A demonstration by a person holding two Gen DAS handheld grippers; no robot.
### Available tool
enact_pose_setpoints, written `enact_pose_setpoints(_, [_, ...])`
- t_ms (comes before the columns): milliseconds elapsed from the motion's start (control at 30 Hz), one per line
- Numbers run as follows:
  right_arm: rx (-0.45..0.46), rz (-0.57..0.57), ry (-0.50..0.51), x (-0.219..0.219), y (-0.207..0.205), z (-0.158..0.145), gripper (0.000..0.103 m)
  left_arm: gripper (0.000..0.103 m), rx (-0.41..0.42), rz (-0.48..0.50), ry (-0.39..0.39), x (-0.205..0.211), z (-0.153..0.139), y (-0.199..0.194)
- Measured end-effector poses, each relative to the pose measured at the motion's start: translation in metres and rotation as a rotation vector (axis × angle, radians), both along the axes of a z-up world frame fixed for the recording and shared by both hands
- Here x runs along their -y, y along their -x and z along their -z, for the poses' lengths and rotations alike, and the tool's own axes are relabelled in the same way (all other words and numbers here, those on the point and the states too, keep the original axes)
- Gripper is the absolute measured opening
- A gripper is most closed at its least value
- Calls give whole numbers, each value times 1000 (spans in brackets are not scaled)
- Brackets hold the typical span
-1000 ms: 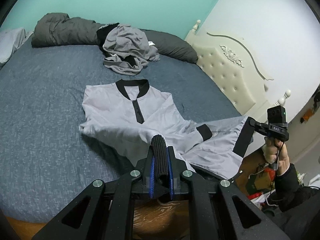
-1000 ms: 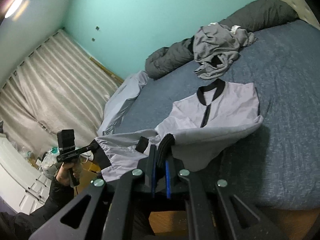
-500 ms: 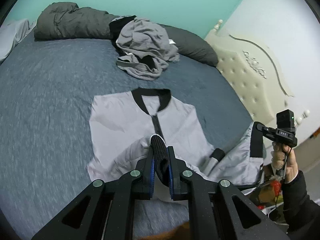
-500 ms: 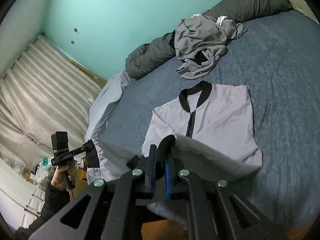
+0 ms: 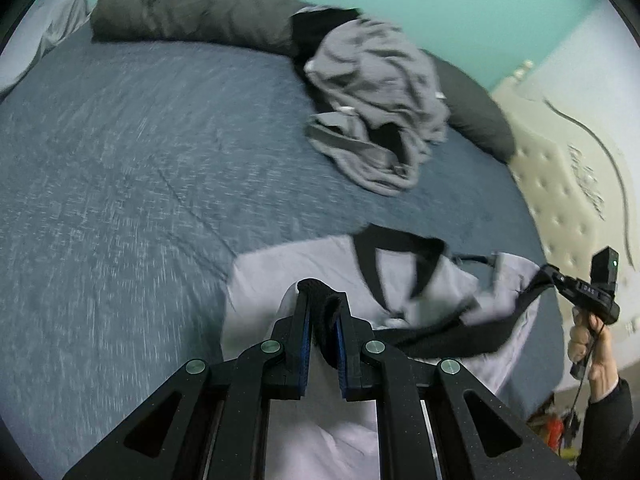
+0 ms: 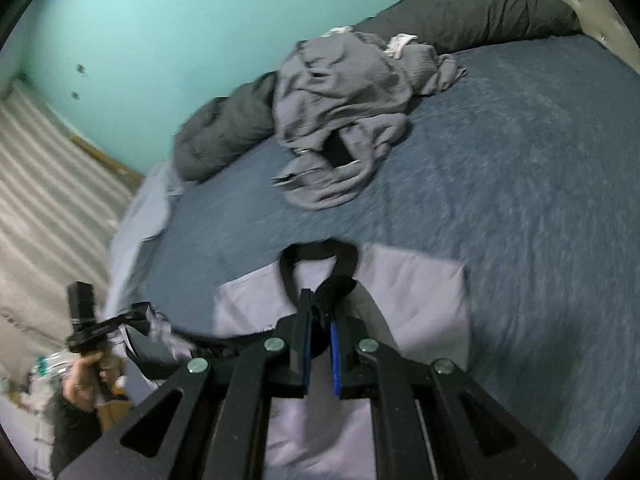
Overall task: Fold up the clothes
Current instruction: 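Carry the hem band over the jacket toward the collar with both tools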
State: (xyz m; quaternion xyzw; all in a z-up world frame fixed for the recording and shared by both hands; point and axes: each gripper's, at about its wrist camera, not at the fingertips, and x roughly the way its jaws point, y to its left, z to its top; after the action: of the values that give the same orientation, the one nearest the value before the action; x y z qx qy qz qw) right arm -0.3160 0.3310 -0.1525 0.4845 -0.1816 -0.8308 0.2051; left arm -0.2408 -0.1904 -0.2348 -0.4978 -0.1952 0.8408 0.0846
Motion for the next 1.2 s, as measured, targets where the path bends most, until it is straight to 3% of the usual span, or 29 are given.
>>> enact_pose_setpoints(133, [64, 57, -31, 2, 49, 40, 11, 18, 41, -47, 3, 13, 34, 48])
enact_pose_setpoints(267, [119, 96, -90, 7, 83, 93, 15, 38, 70, -86, -5, 20, 76, 70])
enact_pose_setpoints(300, [120, 101, -102, 8, 86, 102, 17, 52, 62, -92, -6, 21, 81, 70])
enact_pose_setpoints(333, [115, 105, -107, 7, 88, 108, 22, 54, 53, -98, -7, 22, 87, 70])
enact_pose_setpoints(433, [96, 136, -111, -3, 90, 121, 58, 61, 4, -104, -24, 26, 89, 64])
enact_pose_setpoints(467, [88, 159, -102, -10, 90, 123, 60, 62, -11, -106, -23, 28, 88, 62])
enact_pose_setpoints(600, [55, 157, -87, -27, 81, 124, 60, 64, -40, -82, -13, 31, 88, 53])
enact_pose_setpoints(767, [10, 20, -140, -21, 58, 137, 60, 64, -34, -32, 8, 26, 97, 45])
enact_pose_setpoints(933, [-2, -47, -204, -1, 55, 154, 60, 64, -15, 2, 23, 20, 107, 49])
enact_pose_setpoints(1033, [-4, -71, -222, 11, 59, 163, 60, 53, -13, 21, 52, 15, 110, 50])
enact_pose_setpoints(1100, [-12, -83, -267, 18, 61, 169, 55, 45, -15, 32, 78, 13, 112, 51])
enact_pose_setpoints(1133, [-20, -82, -289, 21, 61, 171, 44, 37, -17, 35, 93, 13, 112, 50])
enact_pose_setpoints(1167, [-33, -78, -308, 23, 60, 173, 35, 36, -19, 38, 107, 13, 112, 49])
enact_pose_setpoints(1200, [-47, -75, -313, 23, 58, 173, 31, 33, -26, 38, 108, 14, 112, 48])
